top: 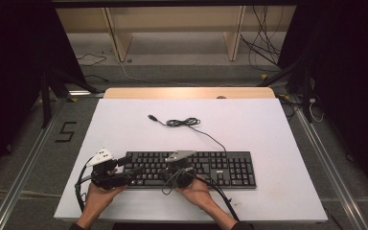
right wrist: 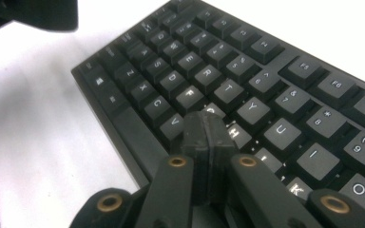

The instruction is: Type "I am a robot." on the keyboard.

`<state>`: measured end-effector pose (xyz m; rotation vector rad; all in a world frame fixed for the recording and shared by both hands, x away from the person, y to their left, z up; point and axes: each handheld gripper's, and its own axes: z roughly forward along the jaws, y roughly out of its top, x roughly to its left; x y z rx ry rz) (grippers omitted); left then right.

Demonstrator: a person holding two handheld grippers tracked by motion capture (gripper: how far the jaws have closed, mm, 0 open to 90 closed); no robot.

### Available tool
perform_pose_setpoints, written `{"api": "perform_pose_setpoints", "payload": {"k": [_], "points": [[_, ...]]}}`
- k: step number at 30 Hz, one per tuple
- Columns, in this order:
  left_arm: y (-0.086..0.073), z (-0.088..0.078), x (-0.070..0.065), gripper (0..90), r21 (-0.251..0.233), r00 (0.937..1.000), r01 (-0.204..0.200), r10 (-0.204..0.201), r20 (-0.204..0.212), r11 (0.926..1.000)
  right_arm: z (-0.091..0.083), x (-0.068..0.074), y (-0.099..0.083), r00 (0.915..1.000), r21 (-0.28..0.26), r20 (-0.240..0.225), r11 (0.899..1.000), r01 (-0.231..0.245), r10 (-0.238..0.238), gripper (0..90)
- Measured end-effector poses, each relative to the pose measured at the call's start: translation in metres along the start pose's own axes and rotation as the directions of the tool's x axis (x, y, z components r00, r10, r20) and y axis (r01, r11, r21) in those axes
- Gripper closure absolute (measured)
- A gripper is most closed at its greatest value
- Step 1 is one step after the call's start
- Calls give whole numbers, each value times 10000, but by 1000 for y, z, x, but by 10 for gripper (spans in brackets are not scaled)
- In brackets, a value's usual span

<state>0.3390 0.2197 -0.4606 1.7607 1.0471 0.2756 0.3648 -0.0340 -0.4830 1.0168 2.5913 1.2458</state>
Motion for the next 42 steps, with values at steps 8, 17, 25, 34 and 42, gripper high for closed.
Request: {"api": "perform_pose_setpoints", "payload": {"k": [8, 17, 25, 34, 42], "points": [[0, 0, 0, 258, -33, 10000, -26, 26, 5, 10000, 2, 1, -1, 9999, 71, 85, 10000, 61, -62, 900], [0, 0, 1, 258, -103, 10000, 3, -3, 9, 9999, -21, -15, 7, 9968, -923, -239, 9926, -784, 765, 852], [0, 0, 0, 258, -123, 10000, 29, -29, 45, 9999, -33, -24, 4, 9966, -1149, -45, 9900, -824, 824, 762], [0, 0, 1, 257, -116, 9999, 46, -44, 105, 9999, -48, -32, 2, 9964, -1527, 18, 9848, -832, 845, 579], [-1, 0, 0, 257, -159, 9999, 83, -81, 128, 9998, -57, -40, 2, 9930, -1660, 268, 9801, -1090, 1149, 429]]}}
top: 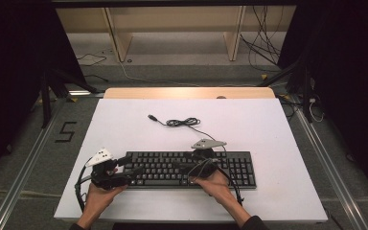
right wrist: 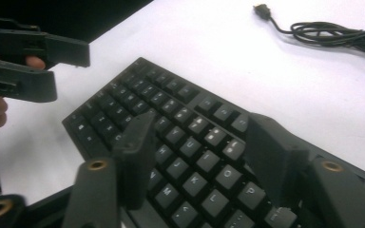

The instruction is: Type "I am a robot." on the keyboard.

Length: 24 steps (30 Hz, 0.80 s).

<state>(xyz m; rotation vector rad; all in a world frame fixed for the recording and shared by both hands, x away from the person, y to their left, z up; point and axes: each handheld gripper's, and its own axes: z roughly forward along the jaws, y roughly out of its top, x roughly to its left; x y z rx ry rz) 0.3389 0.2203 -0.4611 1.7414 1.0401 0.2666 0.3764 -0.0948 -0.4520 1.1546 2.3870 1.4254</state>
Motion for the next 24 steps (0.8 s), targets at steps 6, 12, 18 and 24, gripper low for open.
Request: {"api": "perform_pose_setpoints", "payload": {"k": [6, 12, 18, 24], "points": [[0, 0, 0, 257, 7, 10000, -21, 21, 40, 10000, -1, -3, 1, 9999, 54, 138, 10000, 42, -43, 369], [0, 0, 0, 257, 11, 10000, -13, 13, 53, 10000, 0, -4, 1, 9998, 131, 195, 9999, 95, -98, 360], [0, 1, 0, 257, 40, 10000, -34, 34, 65, 10000, 0, -5, 1, 9995, 170, 276, 9998, 128, -133, 377], [0, 1, -1, 257, 49, 10000, -40, 39, 74, 10000, 1, -8, 1, 9989, 278, 433, 9994, 190, -202, 485]]}}
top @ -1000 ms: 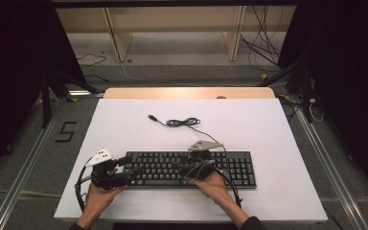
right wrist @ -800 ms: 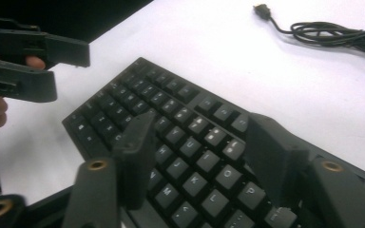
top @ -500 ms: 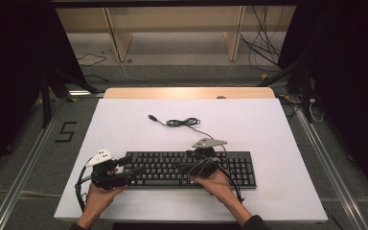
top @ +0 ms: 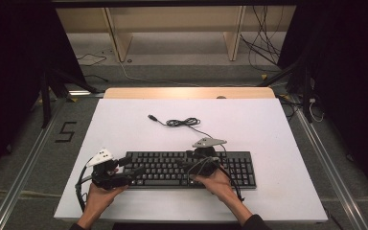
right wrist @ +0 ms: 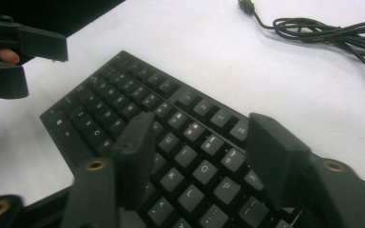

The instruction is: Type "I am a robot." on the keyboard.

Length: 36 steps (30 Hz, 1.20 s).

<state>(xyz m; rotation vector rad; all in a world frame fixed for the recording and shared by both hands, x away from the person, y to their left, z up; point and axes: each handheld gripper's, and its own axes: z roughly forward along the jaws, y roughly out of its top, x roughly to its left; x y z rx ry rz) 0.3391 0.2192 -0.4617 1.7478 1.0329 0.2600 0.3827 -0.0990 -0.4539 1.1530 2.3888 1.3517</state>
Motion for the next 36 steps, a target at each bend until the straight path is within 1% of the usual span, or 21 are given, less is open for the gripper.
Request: {"api": "perform_pose_setpoints", "payload": {"k": [2, 3, 5, 6, 8, 9, 10, 11, 16, 22, 36], "points": [[0, 0, 0, 257, 1, 10000, 2, -2, -2, 10000, 1, -1, 0, 10000, 60, 47, 10000, 21, -22, 535], [0, 0, 0, 257, 3, 10000, 3, -3, -1, 10000, 1, -1, 0, 10000, 60, 47, 10000, 21, -22, 535], [0, 0, 0, 257, 3, 10000, 7, -7, -3, 10000, 2, -1, -1, 9999, 102, 100, 9999, 47, -48, 589], [0, 1, 0, 257, -14, 10000, 35, -35, -4, 10000, 2, -1, -1, 9999, 161, 79, 9998, 146, -147, 642], [0, 1, 0, 257, -7, 10000, 39, -39, -6, 10000, 4, -1, -2, 9998, 243, 76, 9995, 205, -207, 690], [0, 1, 0, 257, -4, 10000, 42, -42, -4, 10000, 5, 0, -2, 9996, 284, 76, 9993, 252, -254, 712], [0, 1, 0, 257, 0, 10000, 37, -37, -4, 10000, 5, 0, -2, 9996, 284, 76, 9993, 252, -254, 712], [0, 1, -1, 257, 4, 10000, 31, -31, -3, 10000, 7, 0, -3, 9996, 433, 58, 9986, 291, -293, 756], [0, 1, -1, 257, 37, 10000, 9, -9, 17, 10000, 12, -1, -4, 9995, 723, 116, 9970, 273, -282, 849], [0, 1, -1, 258, 72, 10000, -25, 25, 19, 10000, 17, -1, -5, 9991, 1000, 259, 9945, 306, -334, 897], [0, 1, -2, 257, 78, 10000, -93, 92, 29, 9999, 27, 0, -9, 9980, 1275, 436, 9910, 408, -467, 900]]}}
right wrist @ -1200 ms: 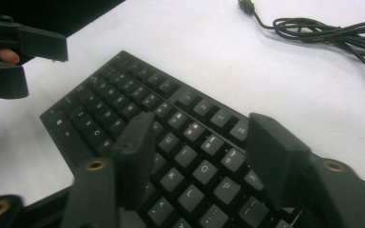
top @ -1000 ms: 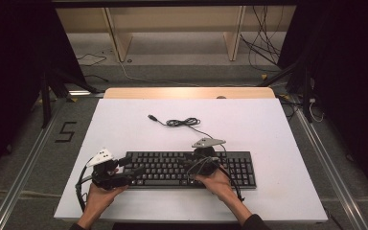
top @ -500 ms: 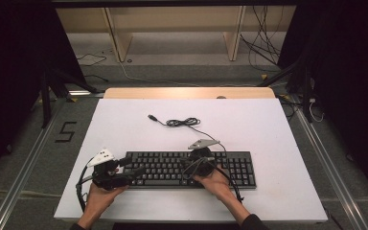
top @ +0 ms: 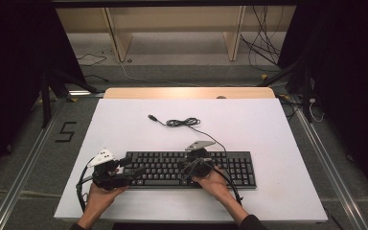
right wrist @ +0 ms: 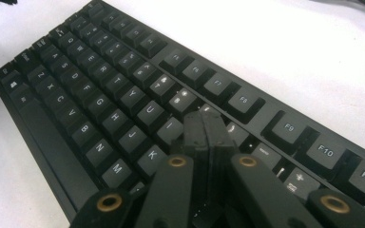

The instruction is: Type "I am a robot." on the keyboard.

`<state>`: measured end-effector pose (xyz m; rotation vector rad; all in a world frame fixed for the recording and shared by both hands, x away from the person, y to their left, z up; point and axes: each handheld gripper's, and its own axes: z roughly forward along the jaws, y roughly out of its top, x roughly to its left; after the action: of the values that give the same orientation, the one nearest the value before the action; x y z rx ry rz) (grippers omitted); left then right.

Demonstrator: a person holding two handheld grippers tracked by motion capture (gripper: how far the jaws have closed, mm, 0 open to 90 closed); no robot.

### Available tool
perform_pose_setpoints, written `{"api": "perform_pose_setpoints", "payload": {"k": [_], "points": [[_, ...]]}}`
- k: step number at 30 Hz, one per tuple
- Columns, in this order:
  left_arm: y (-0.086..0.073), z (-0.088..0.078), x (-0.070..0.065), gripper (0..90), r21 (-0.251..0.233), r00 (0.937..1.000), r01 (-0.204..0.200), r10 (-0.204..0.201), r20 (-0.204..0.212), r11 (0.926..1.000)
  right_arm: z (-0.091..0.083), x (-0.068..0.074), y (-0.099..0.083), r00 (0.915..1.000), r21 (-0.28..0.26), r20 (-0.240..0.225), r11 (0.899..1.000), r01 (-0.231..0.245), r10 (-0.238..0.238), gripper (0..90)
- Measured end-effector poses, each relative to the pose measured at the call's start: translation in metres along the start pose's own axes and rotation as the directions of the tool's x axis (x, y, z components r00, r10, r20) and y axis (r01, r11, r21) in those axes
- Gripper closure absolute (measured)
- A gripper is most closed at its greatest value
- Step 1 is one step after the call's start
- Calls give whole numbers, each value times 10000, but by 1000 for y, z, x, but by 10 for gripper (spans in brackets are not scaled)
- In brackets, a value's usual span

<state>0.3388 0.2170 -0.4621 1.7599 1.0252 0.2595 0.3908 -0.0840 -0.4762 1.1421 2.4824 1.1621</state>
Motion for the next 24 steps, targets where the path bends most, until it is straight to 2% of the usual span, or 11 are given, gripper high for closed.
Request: {"api": "perform_pose_setpoints", "payload": {"k": [5, 7, 12, 15, 16, 18, 19, 20, 22, 23, 24], "points": [[0, 0, 0, 257, 6, 10000, -6, 6, -10, 10000, 2, 2, -2, 9999, 97, 106, 9999, 55, -56, 900], [0, 0, 0, 257, 8, 10000, -15, 15, -13, 10000, 2, 2, -2, 9996, 103, 165, 9997, 215, -217, 900], [0, 1, 0, 258, 26, 10000, -29, 29, -33, 10000, 2, 3, -2, 9997, 81, 206, 9999, 129, -131, 900], [0, 1, 0, 257, 32, 10000, -29, 29, -44, 10000, 2, 3, -2, 9999, 70, 123, 9999, 92, -93, 860], [0, 1, 0, 257, 32, 10000, -25, 26, -51, 10000, 0, 3, -1, 10000, -36, -35, 10000, -22, 22, 824], [0, 0, 0, 257, 23, 10000, -25, 25, -50, 10000, -2, 4, -1, 10000, -98, -50, 9999, -87, 86, 806], [0, 0, 1, 257, 22, 10000, -23, 23, -51, 10000, -3, 4, 0, 9999, -138, -123, 9999, -72, 70, 758], [0, 0, 1, 257, 31, 10000, -25, 25, -60, 10000, -7, 4, 0, 9997, -224, -228, 9997, -82, 77, 619], [0, 0, 0, 257, 49, 10000, -26, 26, -61, 10000, -11, 4, 0, 9989, -293, -404, 9993, -248, 236, 560], [0, 0, 0, 257, 35, 10000, -26, 26, -53, 10000, -11, 4, 0, 9989, -293, -404, 9993, -248, 236, 560], [0, 0, 0, 257, 44, 10000, -25, 26, -60, 10000, -13, 4, 0, 9982, -338, -545, 9991, -272, 253, 515]]}}
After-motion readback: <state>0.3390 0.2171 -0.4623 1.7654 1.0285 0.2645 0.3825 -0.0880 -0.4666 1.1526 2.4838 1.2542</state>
